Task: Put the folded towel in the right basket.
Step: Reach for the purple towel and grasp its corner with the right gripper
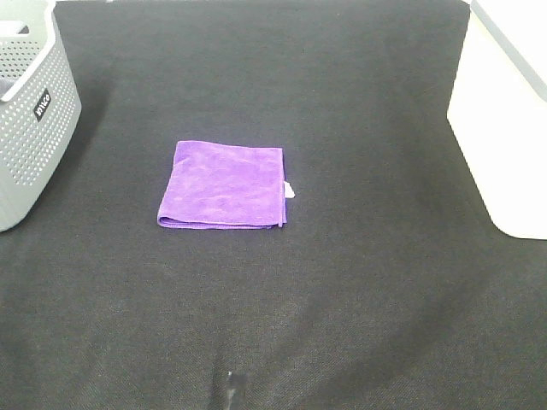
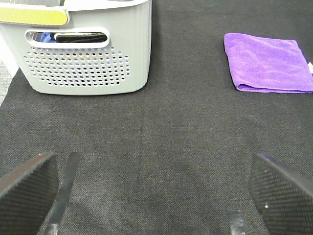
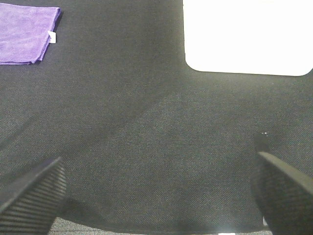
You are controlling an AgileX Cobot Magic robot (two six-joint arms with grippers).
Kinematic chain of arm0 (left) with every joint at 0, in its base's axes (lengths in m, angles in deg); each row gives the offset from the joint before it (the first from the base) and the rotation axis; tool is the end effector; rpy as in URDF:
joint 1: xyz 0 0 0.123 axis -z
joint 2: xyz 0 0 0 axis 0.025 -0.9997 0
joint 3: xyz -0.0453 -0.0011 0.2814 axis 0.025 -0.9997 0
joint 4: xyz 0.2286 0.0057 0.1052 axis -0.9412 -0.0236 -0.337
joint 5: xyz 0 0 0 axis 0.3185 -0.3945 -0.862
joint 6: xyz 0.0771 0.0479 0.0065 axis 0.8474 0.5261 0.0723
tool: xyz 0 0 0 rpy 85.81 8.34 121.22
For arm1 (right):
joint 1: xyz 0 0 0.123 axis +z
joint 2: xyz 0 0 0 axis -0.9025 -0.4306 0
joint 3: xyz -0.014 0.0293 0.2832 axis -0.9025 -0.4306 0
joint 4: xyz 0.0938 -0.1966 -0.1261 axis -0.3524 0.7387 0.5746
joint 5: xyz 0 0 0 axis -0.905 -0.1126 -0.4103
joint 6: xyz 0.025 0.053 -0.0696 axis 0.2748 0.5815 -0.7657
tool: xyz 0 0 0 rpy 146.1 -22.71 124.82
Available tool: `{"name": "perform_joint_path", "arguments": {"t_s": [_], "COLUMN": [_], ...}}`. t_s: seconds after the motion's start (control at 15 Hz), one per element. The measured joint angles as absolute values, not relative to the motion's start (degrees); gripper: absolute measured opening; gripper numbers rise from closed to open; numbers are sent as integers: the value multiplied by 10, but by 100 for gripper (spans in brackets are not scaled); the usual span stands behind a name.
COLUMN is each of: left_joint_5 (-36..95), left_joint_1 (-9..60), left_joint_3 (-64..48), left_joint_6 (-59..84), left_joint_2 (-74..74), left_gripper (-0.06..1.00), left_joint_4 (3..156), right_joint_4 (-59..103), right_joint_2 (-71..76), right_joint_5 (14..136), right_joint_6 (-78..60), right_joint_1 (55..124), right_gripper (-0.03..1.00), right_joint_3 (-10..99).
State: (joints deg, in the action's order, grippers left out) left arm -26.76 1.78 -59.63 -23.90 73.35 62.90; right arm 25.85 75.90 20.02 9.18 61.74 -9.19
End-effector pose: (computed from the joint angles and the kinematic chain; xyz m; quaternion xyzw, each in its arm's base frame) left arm -0.0042 0.0046 0.2757 -0.0136 0.8512 0.0184 0.5243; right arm -0.0035 0.0062 0.2624 -0.0135 0.8747 0.0072 0.4844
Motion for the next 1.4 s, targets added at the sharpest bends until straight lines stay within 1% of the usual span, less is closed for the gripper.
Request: {"name": "perform_joint_path", "arguments": {"t_s": [1.4], "left_joint_5": [-268], "left_joint_1": [18], "left_joint_3": [-596], "left_joint_6": [-239], "left_joint_2": [734], "left_gripper": [99], "left_joint_4": [629], "right_joint_4": [259], "right_joint_2": [759], "right_joint_5": [200], "right_joint_6": [92], "right_joint_1": [617], "right_gripper": [97], "right_joint_3": [-92]}}
